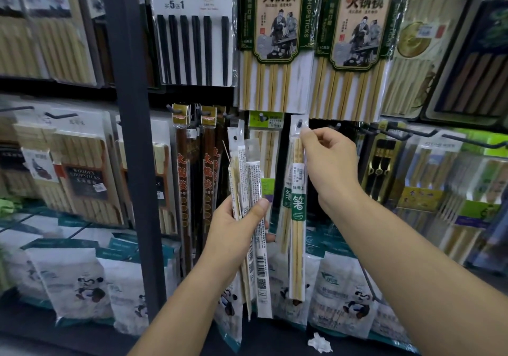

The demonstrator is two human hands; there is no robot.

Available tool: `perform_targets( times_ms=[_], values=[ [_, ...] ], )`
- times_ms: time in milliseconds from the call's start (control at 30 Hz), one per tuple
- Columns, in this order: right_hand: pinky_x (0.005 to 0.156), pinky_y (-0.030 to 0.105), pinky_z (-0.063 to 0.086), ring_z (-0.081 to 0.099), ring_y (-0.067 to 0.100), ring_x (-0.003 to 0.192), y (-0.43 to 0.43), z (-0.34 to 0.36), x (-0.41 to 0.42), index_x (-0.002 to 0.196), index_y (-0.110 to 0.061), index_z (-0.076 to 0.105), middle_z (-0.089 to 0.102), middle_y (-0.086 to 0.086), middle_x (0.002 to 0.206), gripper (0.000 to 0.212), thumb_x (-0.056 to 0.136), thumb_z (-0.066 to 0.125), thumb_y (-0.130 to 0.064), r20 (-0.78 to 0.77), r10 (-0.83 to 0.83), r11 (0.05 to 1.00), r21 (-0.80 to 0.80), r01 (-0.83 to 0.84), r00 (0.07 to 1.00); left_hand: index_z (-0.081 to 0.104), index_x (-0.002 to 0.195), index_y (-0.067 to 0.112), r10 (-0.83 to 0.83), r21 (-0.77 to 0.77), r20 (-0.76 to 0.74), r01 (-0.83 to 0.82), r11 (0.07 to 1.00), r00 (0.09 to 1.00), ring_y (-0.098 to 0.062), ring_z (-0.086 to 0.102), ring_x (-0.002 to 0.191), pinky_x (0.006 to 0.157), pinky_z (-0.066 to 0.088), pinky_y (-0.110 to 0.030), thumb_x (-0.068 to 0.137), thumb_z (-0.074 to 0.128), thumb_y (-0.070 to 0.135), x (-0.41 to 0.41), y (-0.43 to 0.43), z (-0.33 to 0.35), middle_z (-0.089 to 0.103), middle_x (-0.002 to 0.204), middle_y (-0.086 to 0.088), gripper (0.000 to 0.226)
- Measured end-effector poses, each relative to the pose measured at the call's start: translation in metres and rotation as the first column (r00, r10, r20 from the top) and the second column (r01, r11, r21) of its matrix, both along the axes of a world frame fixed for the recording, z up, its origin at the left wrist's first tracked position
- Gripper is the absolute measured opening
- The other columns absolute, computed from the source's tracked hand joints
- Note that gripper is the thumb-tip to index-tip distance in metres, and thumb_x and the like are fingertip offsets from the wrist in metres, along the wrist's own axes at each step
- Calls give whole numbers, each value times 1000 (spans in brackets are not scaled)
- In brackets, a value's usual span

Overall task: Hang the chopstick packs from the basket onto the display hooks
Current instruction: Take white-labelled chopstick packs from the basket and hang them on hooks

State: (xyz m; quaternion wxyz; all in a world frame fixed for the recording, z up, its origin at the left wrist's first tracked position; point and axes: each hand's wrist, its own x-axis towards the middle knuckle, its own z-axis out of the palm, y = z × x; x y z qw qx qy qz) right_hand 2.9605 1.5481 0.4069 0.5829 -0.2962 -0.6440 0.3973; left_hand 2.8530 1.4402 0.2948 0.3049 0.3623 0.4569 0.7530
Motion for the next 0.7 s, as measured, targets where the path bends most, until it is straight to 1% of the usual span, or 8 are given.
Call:
perform_targets(
  times_ms=[67,167,267,333,433,533,600,700],
  values=[
    [59,15,47,52,4,62,4,-1,-2,81,-9,71,61,-2,68,29,98,62,-31,17,-22,1000,-2,22,1000,77,92,36,3,-2,0,-3,1000,1000,-16,72,72,63,63,-36,83,80,35,-1,0,-1,74,78,7,9],
    [64,23,45,47,1,55,7,-5,-2,72,-13,68,52,-15,55,33,97,63,-35,72,-58,998,0,58,996,77,94,36,10,-3,-9,-10,1000,1000,-16,71,73,64,63,-37,90,79,28,0,-1,-1,74,79,3,9],
    [66,26,47,51,0,58,8,-13,2,75,-16,66,56,-13,62,31,94,66,-41,81,-88,996,9,88,993,76,95,38,8,-7,-24,-9,1000,1000,-15,72,74,64,63,-36,89,80,25,0,-3,1,77,86,4,14],
    [63,21,44,51,-4,58,3,-18,5,80,-18,64,56,-13,67,27,93,68,-41,71,-122,992,33,120,990,76,96,38,0,-3,-41,0,1000,999,-17,73,74,63,62,-37,87,82,25,1,-4,3,78,88,2,17],
    [56,10,45,51,-5,56,-11,-24,9,82,-15,66,58,-15,62,24,94,69,-36,66,19,996,80,-24,998,76,94,41,-15,16,-57,16,1000,998,-19,75,78,64,63,-38,77,88,34,3,-6,6,79,94,-1,22],
    [66,10,50,63,4,73,-25,-31,7,87,-22,73,70,-3,81,13,93,71,-34,183,168,976,107,-190,969,76,98,36,-35,41,-99,39,998,994,-26,77,89,66,63,-37,69,88,45,6,-6,7,79,101,-6,32],
    [65,13,51,63,6,73,-29,-34,5,87,-23,74,70,0,82,10,94,71,-30,222,193,968,118,-223,956,76,103,34,-49,45,-146,56,997,988,-26,77,93,71,63,-44,70,88,47,8,-5,7,79,104,-6,37],
    [61,15,48,56,-1,64,-29,-32,4,84,-20,74,65,-1,72,14,97,68,-25,191,197,971,100,-219,962,76,104,32,-56,32,-149,62,998,987,-29,76,98,84,61,-54,75,84,57,9,-4,6,79,106,-7,40]
  ],
)
